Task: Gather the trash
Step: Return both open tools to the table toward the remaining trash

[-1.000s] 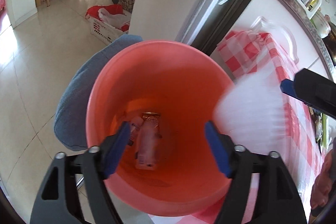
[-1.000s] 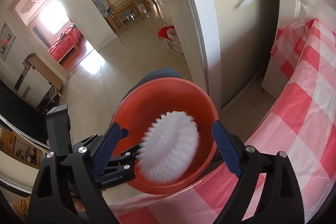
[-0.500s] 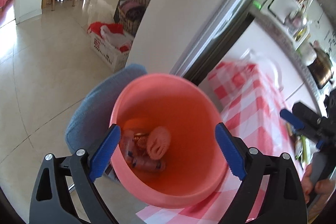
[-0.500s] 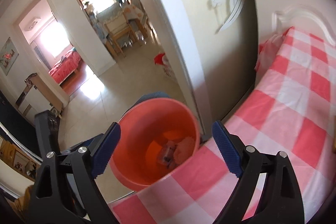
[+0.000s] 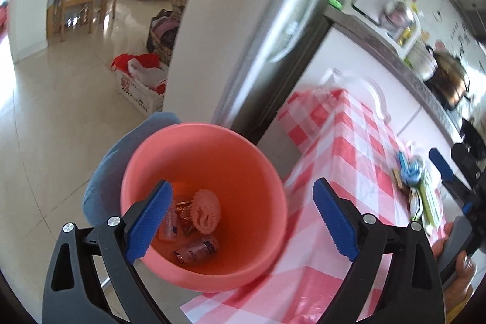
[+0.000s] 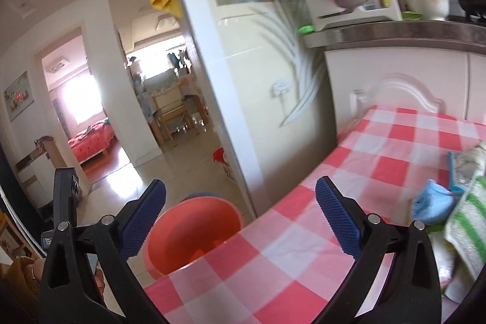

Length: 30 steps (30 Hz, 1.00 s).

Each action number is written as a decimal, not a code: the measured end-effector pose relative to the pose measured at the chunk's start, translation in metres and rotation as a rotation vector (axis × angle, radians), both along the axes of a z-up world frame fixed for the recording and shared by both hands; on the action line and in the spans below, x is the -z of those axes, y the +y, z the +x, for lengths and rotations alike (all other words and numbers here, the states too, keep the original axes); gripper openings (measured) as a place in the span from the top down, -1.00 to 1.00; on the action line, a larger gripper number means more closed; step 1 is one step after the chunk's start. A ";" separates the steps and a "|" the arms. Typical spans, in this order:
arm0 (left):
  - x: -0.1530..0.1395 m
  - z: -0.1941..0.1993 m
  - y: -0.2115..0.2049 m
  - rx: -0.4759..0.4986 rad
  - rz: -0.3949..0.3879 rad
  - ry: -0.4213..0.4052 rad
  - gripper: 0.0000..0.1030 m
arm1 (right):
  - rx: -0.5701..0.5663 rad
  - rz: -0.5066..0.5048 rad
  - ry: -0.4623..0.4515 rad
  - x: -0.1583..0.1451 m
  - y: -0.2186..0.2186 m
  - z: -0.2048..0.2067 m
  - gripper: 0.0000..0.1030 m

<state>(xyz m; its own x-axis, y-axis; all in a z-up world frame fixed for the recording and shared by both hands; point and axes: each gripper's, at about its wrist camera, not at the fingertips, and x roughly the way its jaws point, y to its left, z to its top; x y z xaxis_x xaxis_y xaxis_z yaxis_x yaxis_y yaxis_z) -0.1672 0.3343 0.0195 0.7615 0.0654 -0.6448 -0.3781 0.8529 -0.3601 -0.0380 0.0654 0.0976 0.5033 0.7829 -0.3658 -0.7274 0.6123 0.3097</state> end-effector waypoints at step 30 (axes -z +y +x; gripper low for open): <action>-0.029 0.058 -0.183 0.337 0.090 0.104 -0.80 | 0.309 0.122 -0.011 -0.023 -0.191 0.031 -0.93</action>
<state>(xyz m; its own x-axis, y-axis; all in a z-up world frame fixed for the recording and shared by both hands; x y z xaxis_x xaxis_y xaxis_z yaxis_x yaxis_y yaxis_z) -0.1093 0.1509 0.0481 0.6803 -0.1184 -0.7233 -0.1010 0.9623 -0.2525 -0.0069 -0.1258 0.1203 0.7271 0.6303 -0.2721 -0.5168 0.7635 0.3873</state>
